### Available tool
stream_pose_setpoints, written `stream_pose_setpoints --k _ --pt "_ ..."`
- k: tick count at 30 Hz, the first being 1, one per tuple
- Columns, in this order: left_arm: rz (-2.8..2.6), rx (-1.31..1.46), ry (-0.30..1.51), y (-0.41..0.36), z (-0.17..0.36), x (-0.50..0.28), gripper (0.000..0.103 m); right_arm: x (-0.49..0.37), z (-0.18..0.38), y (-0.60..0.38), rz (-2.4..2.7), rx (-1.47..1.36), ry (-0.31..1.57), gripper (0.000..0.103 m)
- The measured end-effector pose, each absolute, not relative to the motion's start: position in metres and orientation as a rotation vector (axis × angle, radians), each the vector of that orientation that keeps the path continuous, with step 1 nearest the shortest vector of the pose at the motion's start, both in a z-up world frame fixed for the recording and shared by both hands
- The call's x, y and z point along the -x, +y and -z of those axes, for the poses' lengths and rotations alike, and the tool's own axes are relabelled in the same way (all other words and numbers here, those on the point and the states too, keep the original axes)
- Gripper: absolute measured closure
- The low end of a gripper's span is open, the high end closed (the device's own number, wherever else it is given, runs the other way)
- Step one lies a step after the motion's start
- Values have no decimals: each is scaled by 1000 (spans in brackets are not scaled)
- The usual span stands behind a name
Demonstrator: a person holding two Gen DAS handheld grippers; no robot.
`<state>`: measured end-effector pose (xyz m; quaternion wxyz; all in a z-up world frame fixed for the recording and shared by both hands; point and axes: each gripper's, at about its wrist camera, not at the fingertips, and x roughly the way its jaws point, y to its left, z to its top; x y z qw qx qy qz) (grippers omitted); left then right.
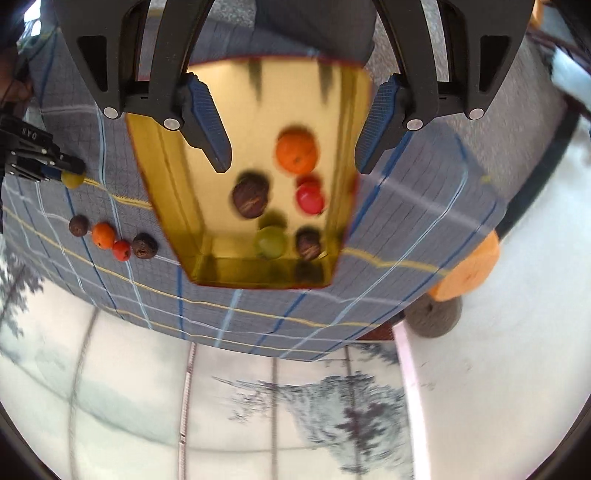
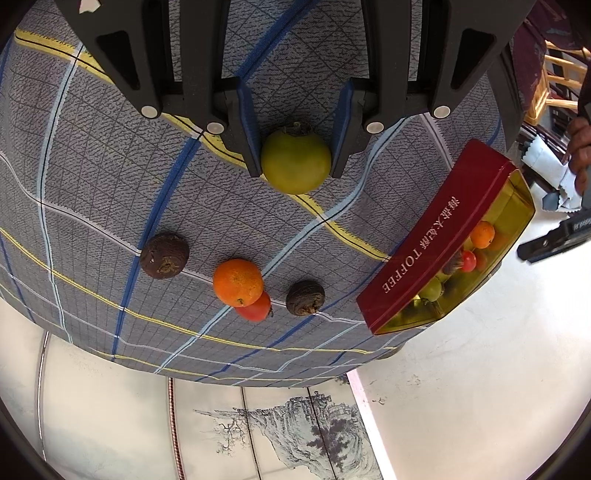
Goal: Organize fruits
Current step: 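Carry the green lime into the tin and open the right gripper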
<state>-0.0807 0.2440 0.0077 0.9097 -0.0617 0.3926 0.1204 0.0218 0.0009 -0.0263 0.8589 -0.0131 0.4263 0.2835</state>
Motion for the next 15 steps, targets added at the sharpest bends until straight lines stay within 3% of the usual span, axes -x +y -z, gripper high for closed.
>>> stream_pose_setpoints --k 8,15 --pt "-293 126 831 251 -6 117 33 -11 -15 11 -688 -54 836 69" --pt "-293 75 772 236 -20 129 33 4 -42 98 -902 21 826 69"
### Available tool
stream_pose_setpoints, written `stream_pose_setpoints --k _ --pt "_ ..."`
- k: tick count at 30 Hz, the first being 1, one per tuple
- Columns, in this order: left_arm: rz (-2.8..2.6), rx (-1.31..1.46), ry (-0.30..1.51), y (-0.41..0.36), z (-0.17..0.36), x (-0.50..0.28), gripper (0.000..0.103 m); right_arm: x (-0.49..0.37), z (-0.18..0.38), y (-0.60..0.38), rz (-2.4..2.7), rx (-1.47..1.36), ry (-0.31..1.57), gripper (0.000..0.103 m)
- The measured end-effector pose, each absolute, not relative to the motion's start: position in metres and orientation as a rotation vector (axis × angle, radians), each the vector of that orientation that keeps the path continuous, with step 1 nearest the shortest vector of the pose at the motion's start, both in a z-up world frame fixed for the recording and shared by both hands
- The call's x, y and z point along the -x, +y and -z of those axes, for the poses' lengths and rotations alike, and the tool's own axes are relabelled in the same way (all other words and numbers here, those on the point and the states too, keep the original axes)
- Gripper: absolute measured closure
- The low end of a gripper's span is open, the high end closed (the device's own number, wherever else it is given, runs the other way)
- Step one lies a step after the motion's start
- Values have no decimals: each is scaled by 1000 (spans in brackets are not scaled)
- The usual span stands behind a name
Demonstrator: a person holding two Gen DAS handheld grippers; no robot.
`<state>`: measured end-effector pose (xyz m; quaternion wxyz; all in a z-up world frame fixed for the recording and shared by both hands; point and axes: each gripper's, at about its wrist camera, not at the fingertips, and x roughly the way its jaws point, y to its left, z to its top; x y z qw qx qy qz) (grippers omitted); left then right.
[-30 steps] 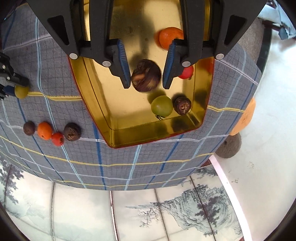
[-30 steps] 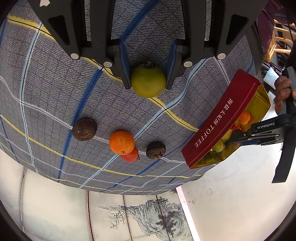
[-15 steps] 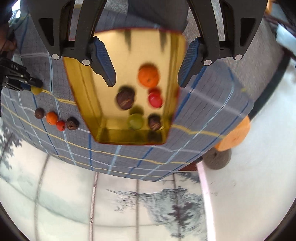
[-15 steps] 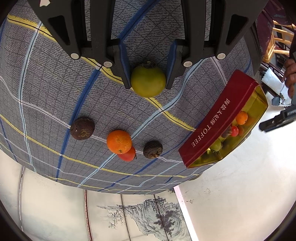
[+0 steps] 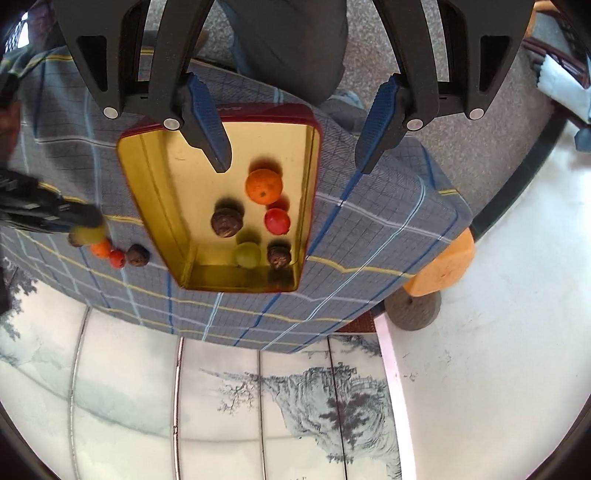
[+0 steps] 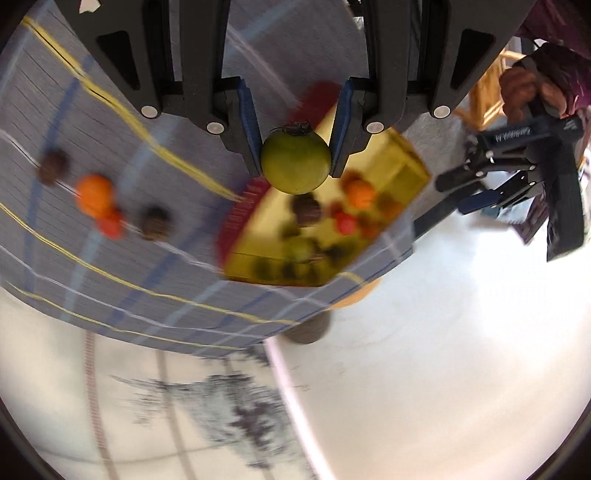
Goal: Organize fruits
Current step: 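Carry the green lime into the tin and open the right gripper, then grasp another brown dried fruit with the left gripper while the right gripper moves to the mandarin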
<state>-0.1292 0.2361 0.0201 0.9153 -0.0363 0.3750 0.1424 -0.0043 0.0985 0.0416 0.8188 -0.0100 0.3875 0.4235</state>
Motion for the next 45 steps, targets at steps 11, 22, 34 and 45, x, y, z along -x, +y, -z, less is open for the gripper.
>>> stream_pose_setpoints --k 11,22,34,45 --pt "-275 74 789 239 -17 137 32 -6 -12 177 -939 150 898 68" --pt "-178 48 833 226 -11 136 32 6 -29 119 -833 92 793 33" --pt "237 -57 846 156 -50 54 32 2 13 -96 -349 109 877 33" --pt "451 -266 955 87 -22 -97 33 7 18 -139 -361 -60 849 28"
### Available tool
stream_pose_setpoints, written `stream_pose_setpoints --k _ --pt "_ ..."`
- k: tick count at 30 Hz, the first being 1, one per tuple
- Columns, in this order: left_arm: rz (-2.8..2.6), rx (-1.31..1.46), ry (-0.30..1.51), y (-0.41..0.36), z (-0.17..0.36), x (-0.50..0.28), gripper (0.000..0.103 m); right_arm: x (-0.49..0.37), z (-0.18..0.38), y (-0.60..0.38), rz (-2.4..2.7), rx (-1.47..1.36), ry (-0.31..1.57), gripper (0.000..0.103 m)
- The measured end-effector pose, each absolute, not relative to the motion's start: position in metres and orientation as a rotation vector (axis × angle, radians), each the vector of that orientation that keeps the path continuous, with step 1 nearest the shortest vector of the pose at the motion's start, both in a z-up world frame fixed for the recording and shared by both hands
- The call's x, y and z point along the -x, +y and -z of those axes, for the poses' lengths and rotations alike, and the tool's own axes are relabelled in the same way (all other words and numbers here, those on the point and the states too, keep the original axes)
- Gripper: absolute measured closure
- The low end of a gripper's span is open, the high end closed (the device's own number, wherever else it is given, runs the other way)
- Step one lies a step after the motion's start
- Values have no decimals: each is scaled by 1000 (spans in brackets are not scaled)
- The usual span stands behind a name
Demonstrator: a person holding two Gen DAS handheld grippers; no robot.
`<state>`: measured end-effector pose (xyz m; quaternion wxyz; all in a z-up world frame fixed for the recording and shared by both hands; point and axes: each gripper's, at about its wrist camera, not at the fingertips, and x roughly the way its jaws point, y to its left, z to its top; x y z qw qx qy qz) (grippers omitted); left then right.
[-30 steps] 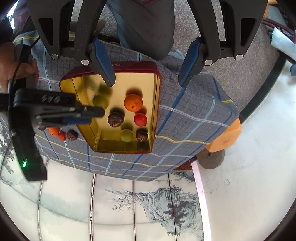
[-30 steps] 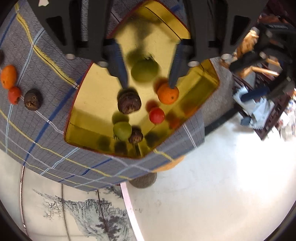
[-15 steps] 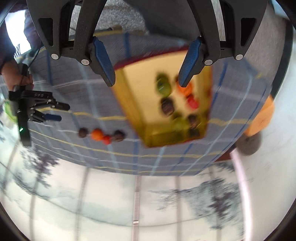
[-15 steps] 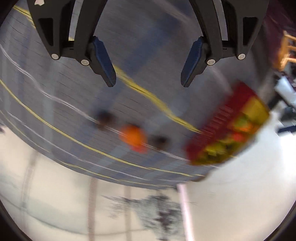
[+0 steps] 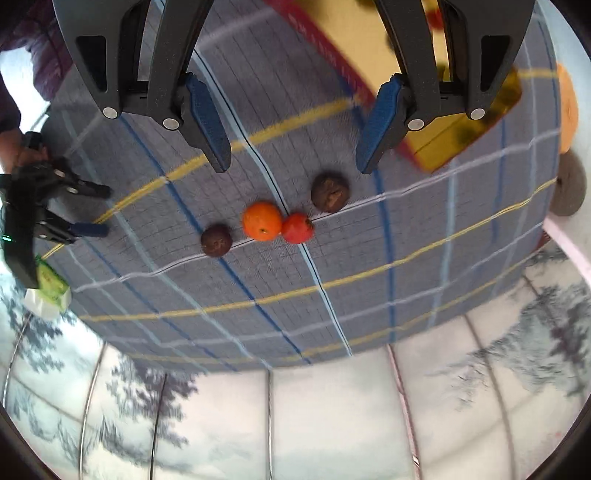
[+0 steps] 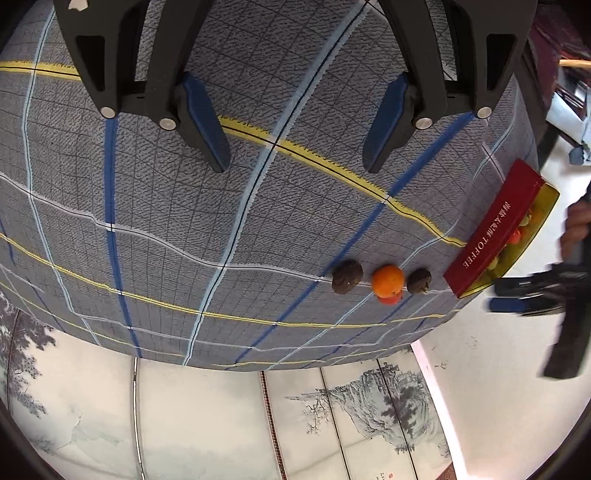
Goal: Organize fruits
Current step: 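Grasp another brown dried fruit with the left gripper while the right gripper moves to the mandarin, then grasp the mandarin with the right gripper while the left gripper carries the dried fruit toward the tin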
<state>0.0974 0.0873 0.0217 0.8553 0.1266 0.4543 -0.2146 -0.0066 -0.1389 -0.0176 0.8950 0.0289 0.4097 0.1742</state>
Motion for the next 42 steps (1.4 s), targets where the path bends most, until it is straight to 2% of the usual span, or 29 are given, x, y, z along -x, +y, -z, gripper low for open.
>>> stream_pose_setpoints --k 4,6,8,11,13,18,26,30,34,39,42 --pt "456 -276 1032 83 3 -136 45 10 16 -141 -378 -74 840 25" --pt "452 -269 1077 82 15 -151 46 10 16 -141 -389 -78 838 24" --pt "421 -280 1116 83 29 -164 52 10 15 -141 -395 -78 838 23" --pt "379 -284 1138 84 42 -176 54 10 15 -140 -407 -83 839 21" --pt "372 -242 1175 90 48 -178 70 10 15 -140 -409 -88 841 21" --pt "292 -135 1120 93 29 -141 70 9 14 -136 -415 -65 836 21" --pt "327 -13 991 85 -16 -28 70 -33 -23 -69 -684 71 745 21" --pt "317 20 981 92 -23 2 70 -70 -20 -29 -782 169 768 31" --pt "283 16 964 105 -30 26 70 -98 -7 3 -794 273 827 36" --pt "259 34 943 118 -36 40 70 -127 13 16 -765 297 890 37" --pt "247 65 926 127 -40 45 70 -137 23 22 -751 297 930 61"
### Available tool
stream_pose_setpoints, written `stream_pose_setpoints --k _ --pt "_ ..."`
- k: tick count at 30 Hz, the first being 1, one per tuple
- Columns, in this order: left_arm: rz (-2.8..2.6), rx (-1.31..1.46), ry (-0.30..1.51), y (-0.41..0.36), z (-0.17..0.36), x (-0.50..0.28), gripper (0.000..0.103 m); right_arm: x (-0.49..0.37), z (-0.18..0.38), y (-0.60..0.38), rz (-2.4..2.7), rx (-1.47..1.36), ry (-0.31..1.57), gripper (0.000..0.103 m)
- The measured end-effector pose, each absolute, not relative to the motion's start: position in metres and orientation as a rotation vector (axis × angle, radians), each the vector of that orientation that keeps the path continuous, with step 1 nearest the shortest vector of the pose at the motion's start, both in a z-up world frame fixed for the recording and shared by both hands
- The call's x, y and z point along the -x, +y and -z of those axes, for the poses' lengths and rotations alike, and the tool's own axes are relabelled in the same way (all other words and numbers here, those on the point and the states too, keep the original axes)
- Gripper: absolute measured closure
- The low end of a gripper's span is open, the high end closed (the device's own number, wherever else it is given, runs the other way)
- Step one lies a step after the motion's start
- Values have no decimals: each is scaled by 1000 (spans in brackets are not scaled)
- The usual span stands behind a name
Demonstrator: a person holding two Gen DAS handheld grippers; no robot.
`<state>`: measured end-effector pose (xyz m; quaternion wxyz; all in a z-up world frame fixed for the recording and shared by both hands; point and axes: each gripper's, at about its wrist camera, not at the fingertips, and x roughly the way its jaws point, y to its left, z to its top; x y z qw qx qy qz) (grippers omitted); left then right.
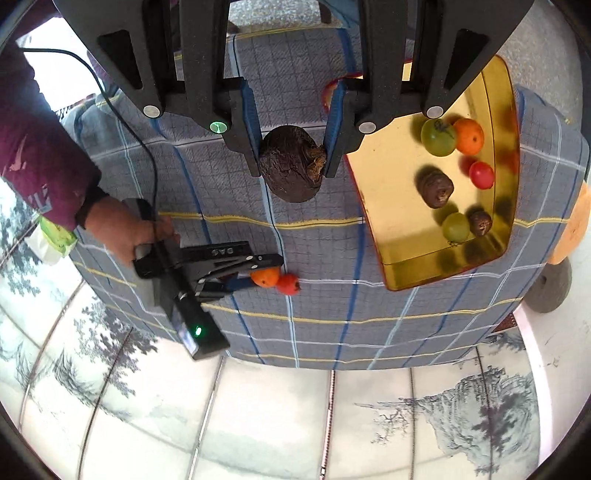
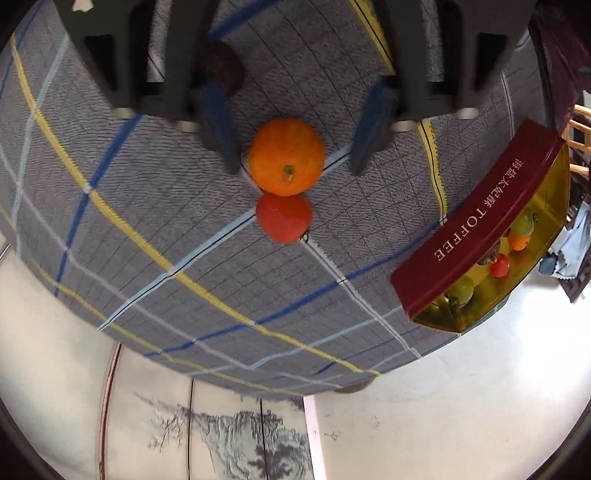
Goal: Organize fruits
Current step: 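Grasp the mandarin with the right gripper while the left gripper carries the dried fruit toward the tin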
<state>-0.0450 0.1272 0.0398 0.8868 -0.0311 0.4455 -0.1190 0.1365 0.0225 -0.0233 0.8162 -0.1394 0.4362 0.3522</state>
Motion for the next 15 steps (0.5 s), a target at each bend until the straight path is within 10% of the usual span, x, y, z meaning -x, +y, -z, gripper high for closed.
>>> stream_pose_setpoints --k 15 --pt "89 169 873 184 -34 65 70 -11 10 16 -735 119 857 66"
